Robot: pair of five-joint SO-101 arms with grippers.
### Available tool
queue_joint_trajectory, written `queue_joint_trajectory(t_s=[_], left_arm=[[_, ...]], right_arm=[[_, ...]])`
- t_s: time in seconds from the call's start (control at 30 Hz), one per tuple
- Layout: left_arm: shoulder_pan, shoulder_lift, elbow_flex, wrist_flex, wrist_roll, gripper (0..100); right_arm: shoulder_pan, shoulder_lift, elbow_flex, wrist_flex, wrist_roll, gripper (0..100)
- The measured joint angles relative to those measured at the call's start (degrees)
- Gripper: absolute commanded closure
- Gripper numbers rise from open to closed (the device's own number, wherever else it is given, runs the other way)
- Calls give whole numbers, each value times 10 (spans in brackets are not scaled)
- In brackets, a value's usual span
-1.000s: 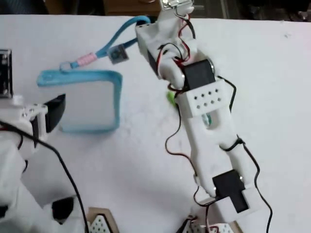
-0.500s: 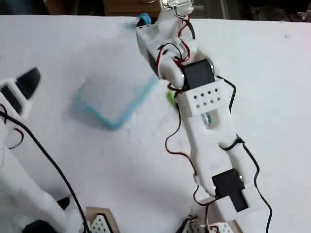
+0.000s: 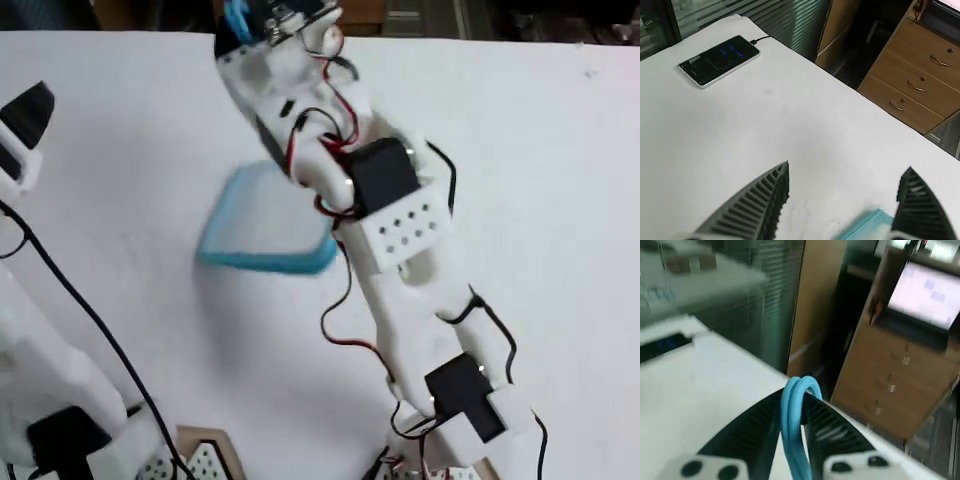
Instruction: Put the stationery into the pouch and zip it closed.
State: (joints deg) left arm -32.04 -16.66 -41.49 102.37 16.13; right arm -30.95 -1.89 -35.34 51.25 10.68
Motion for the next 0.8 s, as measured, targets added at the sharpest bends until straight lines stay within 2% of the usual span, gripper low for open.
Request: queue_joint_trajectory(t_s=[0.47,0.6,0.8], left_arm=[[-24,3,0,0,0,657],[-23,3,0,0,0,657],[-23,3,0,0,-8,657]], right_arm=[[-11,-3,-257,-47,3,982],[-29,-2,-232,-52,3,981],[-55,-2,-84,-52,3,981]])
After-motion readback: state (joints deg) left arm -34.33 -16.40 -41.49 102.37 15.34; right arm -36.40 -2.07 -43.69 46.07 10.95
